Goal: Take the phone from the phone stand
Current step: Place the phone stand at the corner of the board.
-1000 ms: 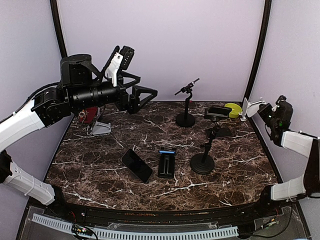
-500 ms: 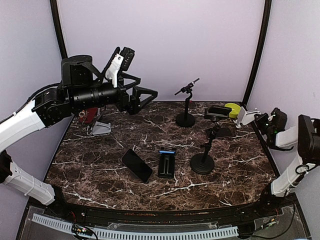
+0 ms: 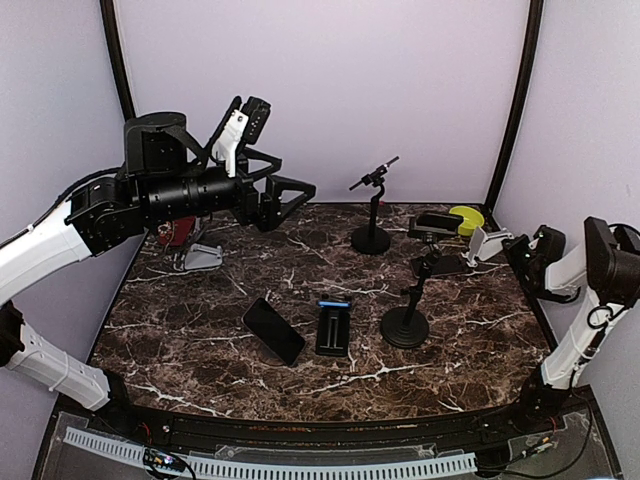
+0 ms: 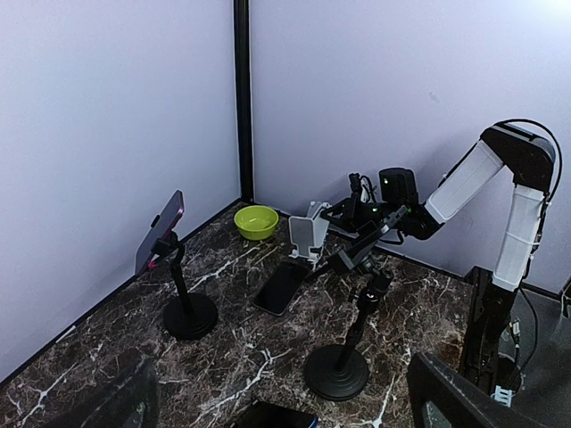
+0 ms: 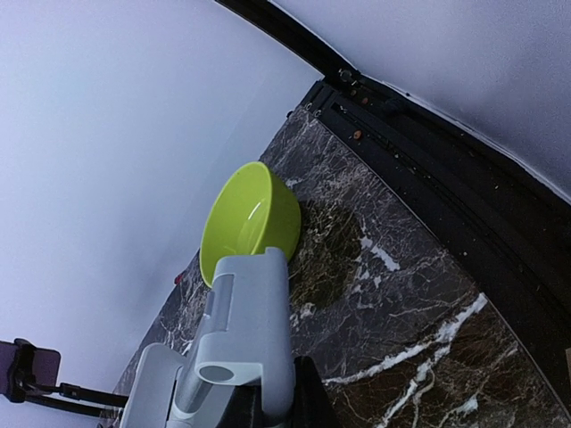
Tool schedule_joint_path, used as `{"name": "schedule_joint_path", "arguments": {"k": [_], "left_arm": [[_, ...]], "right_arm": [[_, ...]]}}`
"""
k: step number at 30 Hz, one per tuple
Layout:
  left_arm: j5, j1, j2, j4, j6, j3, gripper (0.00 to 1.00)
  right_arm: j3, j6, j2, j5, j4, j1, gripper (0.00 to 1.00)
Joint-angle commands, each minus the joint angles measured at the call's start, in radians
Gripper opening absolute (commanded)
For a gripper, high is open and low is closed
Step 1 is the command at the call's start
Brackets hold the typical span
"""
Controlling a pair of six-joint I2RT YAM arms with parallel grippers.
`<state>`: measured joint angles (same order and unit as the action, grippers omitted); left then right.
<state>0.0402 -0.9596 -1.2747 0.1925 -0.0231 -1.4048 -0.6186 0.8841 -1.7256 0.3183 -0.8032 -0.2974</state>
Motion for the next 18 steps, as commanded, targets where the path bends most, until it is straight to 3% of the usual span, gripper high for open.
{"name": "schedule_joint_path", "arguments": {"k": [1,18], "left_arm": [[-0.001,0.001,0.037,-0.011,-0.005,0.011,0.99],[-0.011,0.001,0.032,-0.008,0.005,0.017,0.99]], "right_arm": [[-0.033,-0.015,-0.032,0.015,-0.099,-0.012,0.03],[-0.019,-0.014,-0.081,0.06,-0.103,0.001,0.0]]}}
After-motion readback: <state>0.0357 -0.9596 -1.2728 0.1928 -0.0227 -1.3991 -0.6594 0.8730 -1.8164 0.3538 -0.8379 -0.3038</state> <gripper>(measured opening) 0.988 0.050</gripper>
